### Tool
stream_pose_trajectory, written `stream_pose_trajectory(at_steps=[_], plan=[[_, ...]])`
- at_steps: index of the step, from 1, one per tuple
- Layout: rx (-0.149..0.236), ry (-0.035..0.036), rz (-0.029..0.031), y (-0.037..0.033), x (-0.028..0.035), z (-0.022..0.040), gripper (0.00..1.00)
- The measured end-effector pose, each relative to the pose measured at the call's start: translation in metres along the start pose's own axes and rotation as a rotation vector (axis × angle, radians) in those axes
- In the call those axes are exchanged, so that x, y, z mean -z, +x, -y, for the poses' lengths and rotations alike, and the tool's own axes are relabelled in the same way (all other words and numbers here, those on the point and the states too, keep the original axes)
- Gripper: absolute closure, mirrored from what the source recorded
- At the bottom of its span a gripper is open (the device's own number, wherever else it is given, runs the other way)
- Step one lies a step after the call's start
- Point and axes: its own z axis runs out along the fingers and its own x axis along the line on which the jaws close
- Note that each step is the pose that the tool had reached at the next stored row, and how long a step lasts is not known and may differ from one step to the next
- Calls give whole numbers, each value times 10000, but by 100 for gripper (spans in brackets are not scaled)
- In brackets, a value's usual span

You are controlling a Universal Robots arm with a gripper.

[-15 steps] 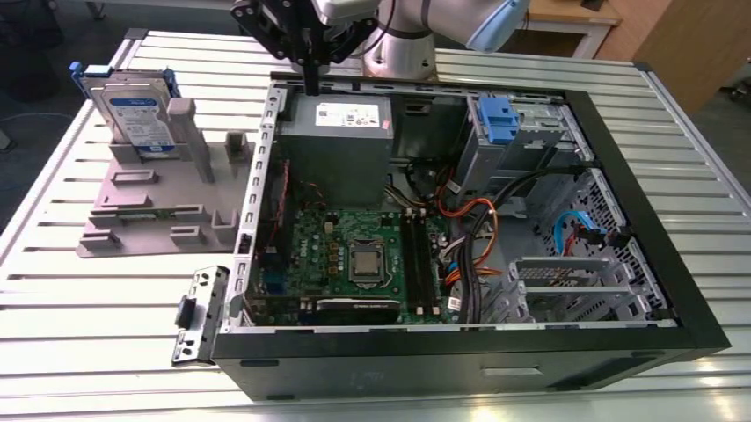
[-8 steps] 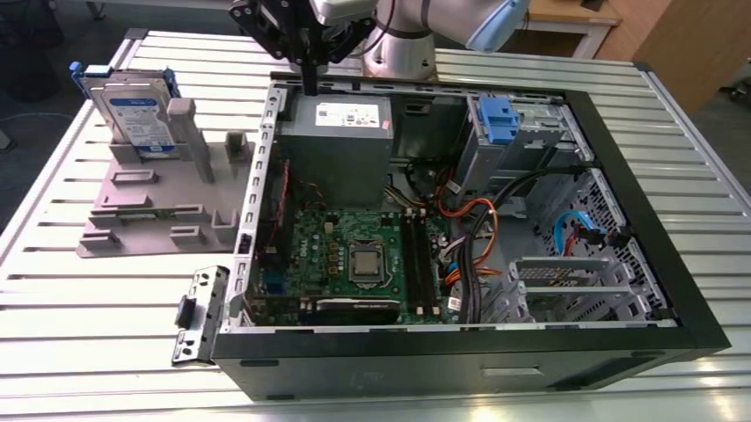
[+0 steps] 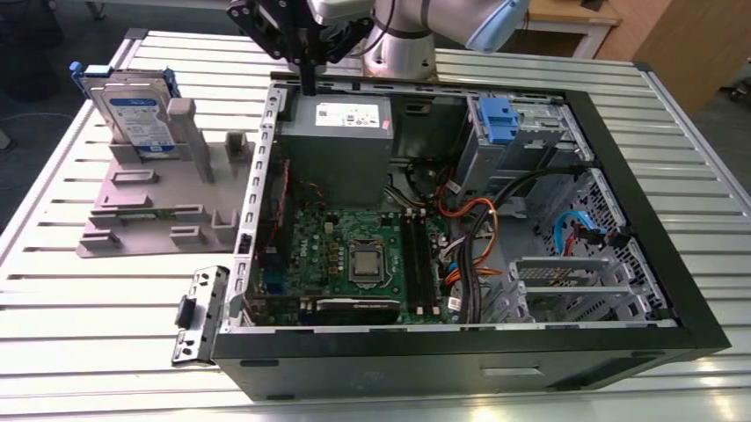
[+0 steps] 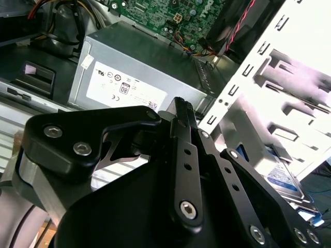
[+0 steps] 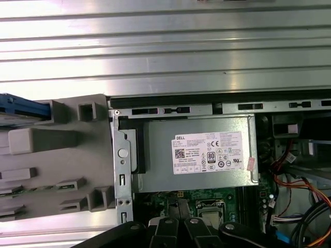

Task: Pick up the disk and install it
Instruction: 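Reach for the disk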

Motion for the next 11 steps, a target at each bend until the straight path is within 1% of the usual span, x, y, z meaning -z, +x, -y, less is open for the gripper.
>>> stream_pose_trajectory(at_steps=[11], plan=[[0, 0, 0, 26, 0, 2, 90]])
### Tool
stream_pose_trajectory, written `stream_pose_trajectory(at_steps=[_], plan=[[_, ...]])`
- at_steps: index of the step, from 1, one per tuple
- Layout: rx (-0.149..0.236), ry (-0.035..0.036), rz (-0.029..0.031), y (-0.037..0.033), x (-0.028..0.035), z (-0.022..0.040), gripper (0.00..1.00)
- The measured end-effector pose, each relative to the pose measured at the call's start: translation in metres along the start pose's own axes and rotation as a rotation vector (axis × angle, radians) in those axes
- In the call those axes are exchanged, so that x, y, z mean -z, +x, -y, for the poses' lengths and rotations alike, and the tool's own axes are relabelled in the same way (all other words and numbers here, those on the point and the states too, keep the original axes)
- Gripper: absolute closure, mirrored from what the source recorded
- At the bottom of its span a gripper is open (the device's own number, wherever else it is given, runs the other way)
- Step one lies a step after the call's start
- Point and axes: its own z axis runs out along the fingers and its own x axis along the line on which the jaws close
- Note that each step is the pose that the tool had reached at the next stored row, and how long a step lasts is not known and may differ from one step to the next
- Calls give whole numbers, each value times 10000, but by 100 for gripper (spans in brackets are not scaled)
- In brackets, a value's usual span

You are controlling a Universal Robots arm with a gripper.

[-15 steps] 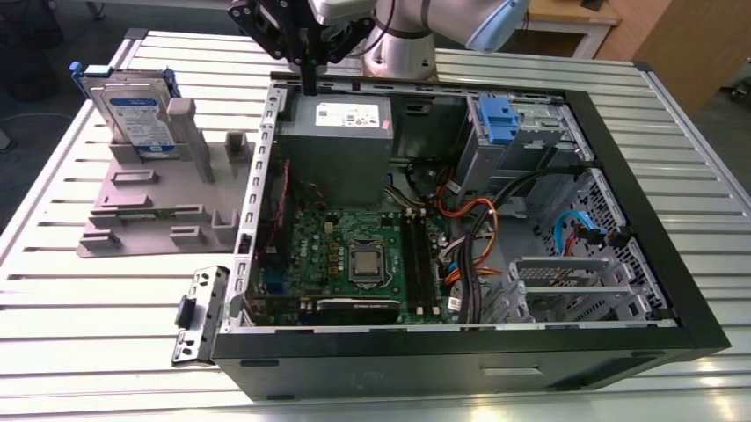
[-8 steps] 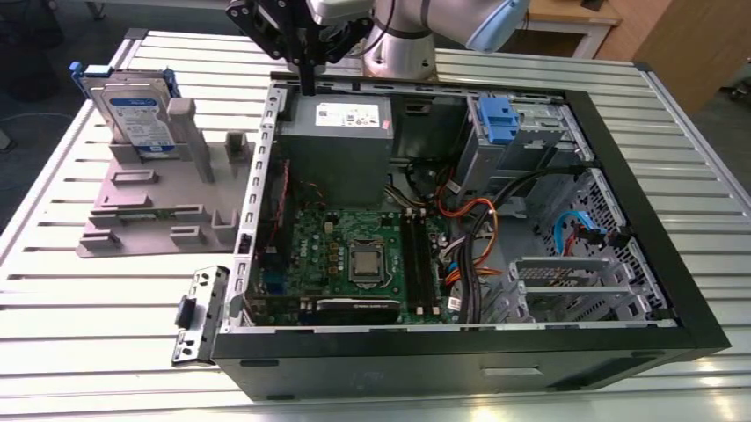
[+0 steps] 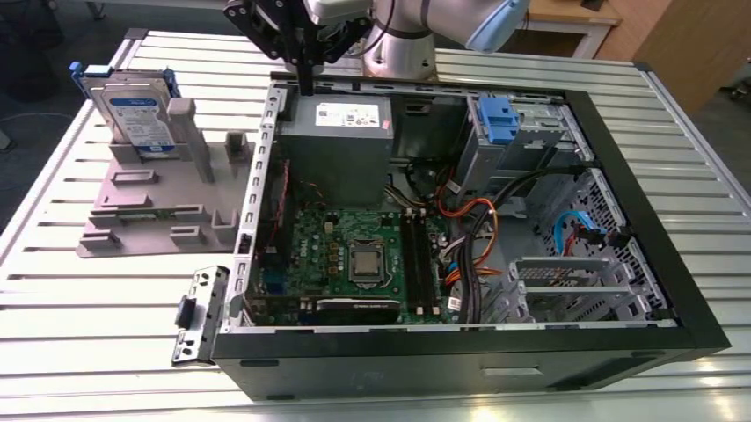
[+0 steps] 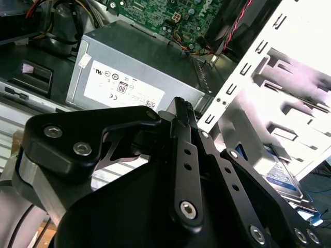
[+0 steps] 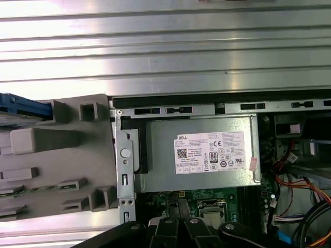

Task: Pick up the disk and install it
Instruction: 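Reach for the disk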

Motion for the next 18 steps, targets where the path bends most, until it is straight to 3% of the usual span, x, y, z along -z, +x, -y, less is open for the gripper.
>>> stream_pose_trajectory(at_steps=[18], plan=[[0, 0, 0, 37, -1, 3, 90]])
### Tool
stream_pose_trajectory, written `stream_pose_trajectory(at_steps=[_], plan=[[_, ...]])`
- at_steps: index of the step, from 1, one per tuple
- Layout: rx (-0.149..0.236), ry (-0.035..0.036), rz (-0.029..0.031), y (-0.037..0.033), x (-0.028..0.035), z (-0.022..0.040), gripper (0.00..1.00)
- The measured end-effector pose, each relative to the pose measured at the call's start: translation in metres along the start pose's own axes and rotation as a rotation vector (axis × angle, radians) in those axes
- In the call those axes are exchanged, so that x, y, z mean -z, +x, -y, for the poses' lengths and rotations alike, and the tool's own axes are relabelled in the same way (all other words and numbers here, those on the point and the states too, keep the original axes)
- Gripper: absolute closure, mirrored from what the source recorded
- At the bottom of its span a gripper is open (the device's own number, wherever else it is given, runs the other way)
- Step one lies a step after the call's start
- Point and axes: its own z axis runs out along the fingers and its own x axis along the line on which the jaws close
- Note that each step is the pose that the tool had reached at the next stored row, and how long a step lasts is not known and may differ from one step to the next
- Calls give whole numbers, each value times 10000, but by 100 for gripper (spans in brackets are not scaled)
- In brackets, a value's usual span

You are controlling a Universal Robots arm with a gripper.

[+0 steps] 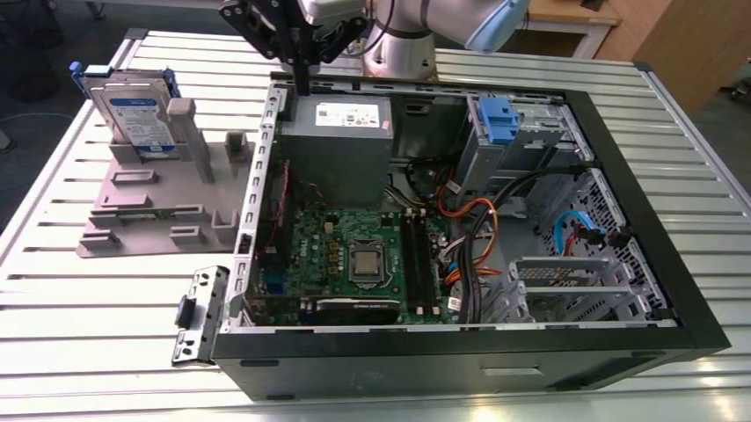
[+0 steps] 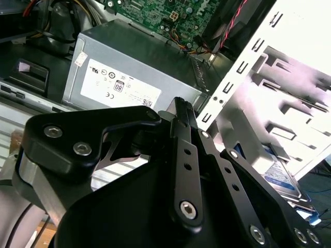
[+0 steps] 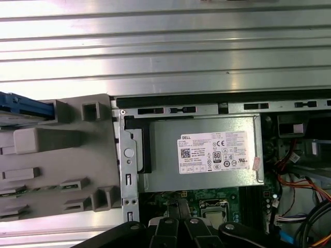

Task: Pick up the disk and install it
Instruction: 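Reach for the disk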

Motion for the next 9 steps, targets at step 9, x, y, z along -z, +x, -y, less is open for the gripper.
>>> stream_pose_trajectory(at_steps=[9], plan=[[0, 0, -1, 22, 1, 2, 90]])
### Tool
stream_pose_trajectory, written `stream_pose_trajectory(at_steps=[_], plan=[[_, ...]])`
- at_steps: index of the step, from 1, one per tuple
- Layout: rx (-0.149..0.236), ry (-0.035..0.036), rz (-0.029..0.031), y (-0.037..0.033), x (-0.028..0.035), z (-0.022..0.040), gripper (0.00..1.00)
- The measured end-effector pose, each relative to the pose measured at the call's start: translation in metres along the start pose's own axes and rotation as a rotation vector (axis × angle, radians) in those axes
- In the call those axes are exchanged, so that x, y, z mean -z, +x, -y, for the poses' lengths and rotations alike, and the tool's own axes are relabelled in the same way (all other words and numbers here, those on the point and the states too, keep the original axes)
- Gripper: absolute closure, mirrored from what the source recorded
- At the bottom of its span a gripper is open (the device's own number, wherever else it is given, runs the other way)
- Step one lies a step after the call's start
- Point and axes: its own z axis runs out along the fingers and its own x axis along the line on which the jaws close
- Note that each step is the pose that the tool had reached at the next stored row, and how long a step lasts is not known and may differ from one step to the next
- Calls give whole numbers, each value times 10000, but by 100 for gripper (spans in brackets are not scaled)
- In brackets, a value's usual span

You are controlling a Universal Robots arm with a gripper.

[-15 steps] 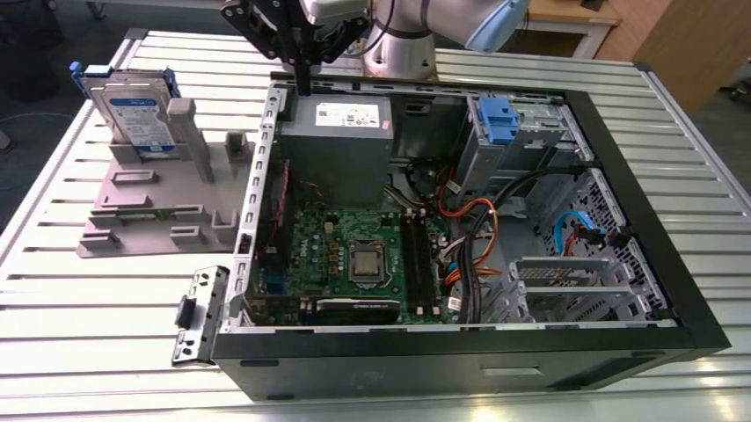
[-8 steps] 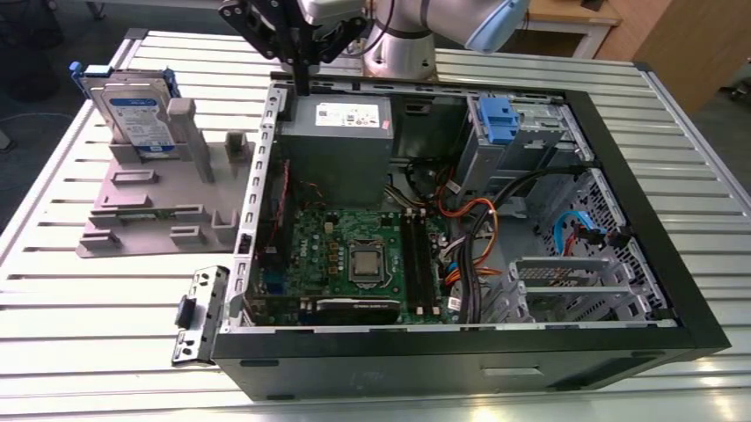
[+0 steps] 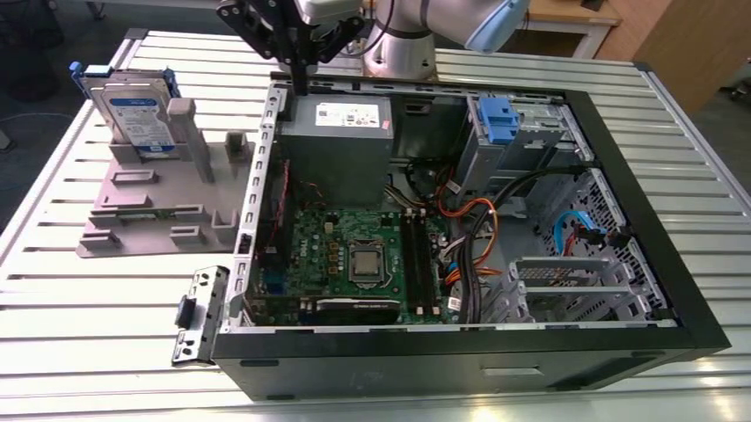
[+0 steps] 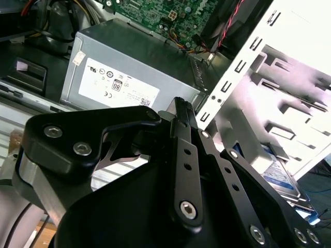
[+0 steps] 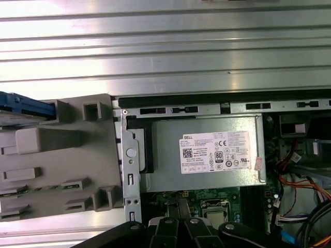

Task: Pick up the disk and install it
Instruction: 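Reach for the disk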

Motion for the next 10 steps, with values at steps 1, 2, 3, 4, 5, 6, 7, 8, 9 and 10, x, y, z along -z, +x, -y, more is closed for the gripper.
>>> stream_pose_trajectory(at_steps=[1, 2, 3, 4, 5, 6, 7, 8, 9, 10], plan=[[0, 0, 1, 2, 0, 0, 90], [0, 0, 0, 5, 0, 1, 90], [-1, 0, 0, 8, 0, 1, 90], [0, 0, 0, 11, 0, 1, 90], [0, 0, 0, 13, 0, 1, 90], [0, -1, 0, 16, 0, 1, 90], [0, 0, 0, 18, 0, 1, 90], [0, 0, 0, 20, 0, 2, 90], [0, 0, 1, 21, -1, 2, 90], [0, 0, 0, 24, 0, 2, 90]])
